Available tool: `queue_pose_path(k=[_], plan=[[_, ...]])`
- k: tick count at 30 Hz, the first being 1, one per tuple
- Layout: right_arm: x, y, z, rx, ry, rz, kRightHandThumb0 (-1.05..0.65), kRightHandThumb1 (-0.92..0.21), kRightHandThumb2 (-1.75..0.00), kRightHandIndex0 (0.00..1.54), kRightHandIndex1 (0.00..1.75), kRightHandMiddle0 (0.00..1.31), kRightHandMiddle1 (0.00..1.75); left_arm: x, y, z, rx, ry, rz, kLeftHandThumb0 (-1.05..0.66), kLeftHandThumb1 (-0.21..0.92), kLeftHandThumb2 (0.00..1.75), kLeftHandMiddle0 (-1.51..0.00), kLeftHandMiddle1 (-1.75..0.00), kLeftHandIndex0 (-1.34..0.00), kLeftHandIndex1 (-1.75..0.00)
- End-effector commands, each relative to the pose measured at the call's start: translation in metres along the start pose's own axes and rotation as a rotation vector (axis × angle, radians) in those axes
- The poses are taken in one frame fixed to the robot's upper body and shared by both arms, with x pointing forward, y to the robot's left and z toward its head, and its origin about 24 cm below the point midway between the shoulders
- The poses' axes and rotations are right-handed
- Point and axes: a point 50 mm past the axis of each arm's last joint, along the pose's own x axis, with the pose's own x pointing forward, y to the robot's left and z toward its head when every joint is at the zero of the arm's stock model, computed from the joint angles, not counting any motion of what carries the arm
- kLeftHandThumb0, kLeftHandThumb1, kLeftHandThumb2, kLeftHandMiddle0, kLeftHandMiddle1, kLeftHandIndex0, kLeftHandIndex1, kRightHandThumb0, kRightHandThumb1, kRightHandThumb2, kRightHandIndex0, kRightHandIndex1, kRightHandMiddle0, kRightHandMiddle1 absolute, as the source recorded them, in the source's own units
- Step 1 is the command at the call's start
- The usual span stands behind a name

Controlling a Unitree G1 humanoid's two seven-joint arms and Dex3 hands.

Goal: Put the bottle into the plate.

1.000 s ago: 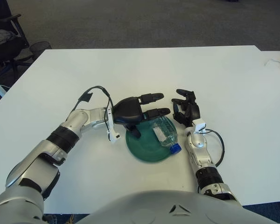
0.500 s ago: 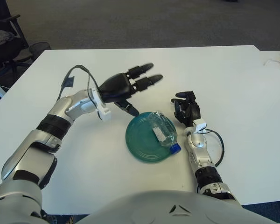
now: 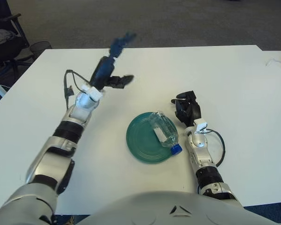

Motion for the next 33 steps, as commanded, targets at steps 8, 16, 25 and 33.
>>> queue_pose_path(k=[8,16,25,33], plan=[[-0.052,-0.013,-0.069,-0.027,0.416,-0.019,-0.35,-0.92,-0.51,0.38,1.13,0.20,1.75,-0.051,0.028,-0.034,-0.183,0.286,0.489,-0.88,0.92,0.81,-0.42,-0.68,-0.23,-1.33],[-0.052,-0.014,-0.068,-0.025,0.407,-0.023,-0.35,-0.92,-0.51,0.37,1.11,0.20,1.75,-0.073,0.026,-0.050,-0.209,0.399,0.561,-0.59,0.79,0.79,-0.46,-1.24,-0.35,-1.62],[-0.051,-0.015,-0.068,-0.028,0.408,-0.021,-0.35,-0.92,-0.51,0.39,1.10,0.20,1.75,-0.098,0.010,-0.062,-0.200,0.552,0.589,-0.42,0.56,1.01,-0.61,-1.71,-0.43,-1.74],[-0.051,-0.015,-0.068,-0.029,0.406,-0.016,-0.34,-0.92,-0.52,0.40,1.09,0.19,1.75,-0.118,-0.002,-0.069,-0.161,0.738,0.582,-0.42,0.50,1.08,-0.77,-1.74,-0.47,-1.75]])
